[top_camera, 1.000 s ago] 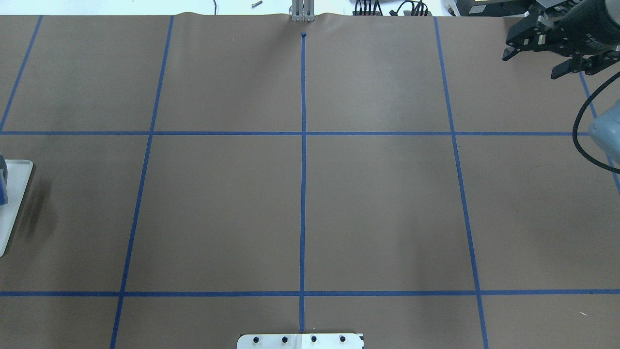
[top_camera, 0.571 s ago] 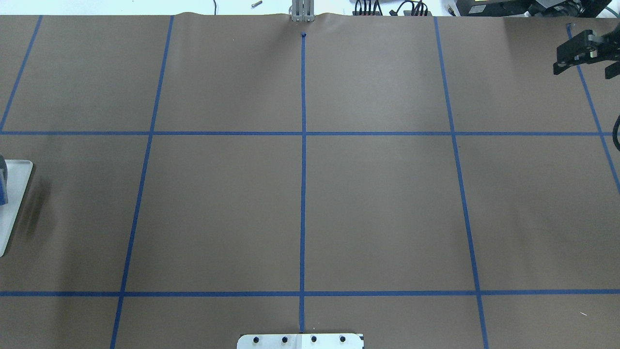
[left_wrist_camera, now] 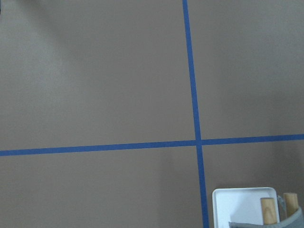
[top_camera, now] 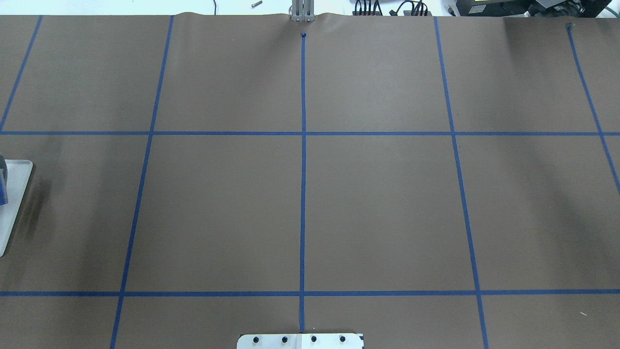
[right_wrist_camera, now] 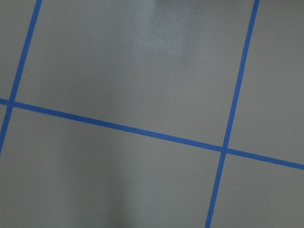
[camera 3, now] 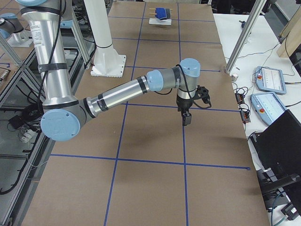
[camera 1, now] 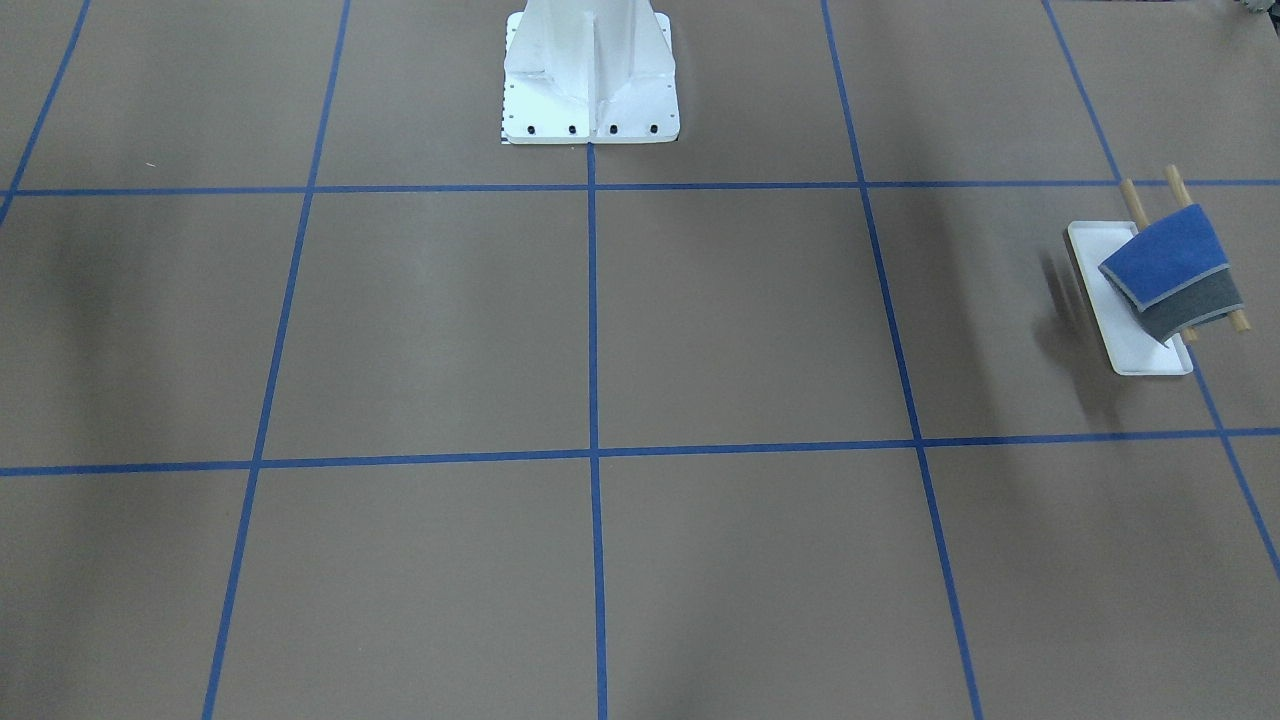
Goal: Hang towel on rack
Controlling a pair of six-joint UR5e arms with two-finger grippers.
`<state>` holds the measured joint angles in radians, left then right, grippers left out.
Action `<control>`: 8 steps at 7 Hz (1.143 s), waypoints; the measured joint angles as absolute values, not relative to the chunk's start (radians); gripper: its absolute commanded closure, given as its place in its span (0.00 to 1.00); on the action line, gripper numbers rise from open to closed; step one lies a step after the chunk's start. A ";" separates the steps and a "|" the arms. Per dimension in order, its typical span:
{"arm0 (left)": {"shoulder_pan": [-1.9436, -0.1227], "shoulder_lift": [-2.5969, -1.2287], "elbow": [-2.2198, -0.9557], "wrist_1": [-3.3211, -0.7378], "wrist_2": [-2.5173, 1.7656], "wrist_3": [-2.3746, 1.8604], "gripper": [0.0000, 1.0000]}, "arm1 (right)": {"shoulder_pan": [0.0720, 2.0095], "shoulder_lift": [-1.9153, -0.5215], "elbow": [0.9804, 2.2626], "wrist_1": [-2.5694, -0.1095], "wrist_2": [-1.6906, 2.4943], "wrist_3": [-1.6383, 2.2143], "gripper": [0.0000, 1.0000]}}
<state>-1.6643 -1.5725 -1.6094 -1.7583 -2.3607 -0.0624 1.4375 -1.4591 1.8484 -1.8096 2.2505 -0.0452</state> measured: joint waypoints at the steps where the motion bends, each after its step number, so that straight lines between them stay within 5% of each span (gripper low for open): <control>1: -1.656 -1.581 -1.655 -1.700 -2.371 -0.065 0.02 | 1.448 -1.508 1.838 -1.805 2.257 -0.118 0.00; 8: -1.515 -1.518 -1.778 -1.673 -2.336 -0.067 0.02 | 1.454 -1.570 1.849 -1.796 2.313 -0.172 0.00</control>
<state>-1.5145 -1.5183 -1.7781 -1.6734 -2.3356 -0.0667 1.4542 -1.5704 1.8495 -1.7962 2.3133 -0.1723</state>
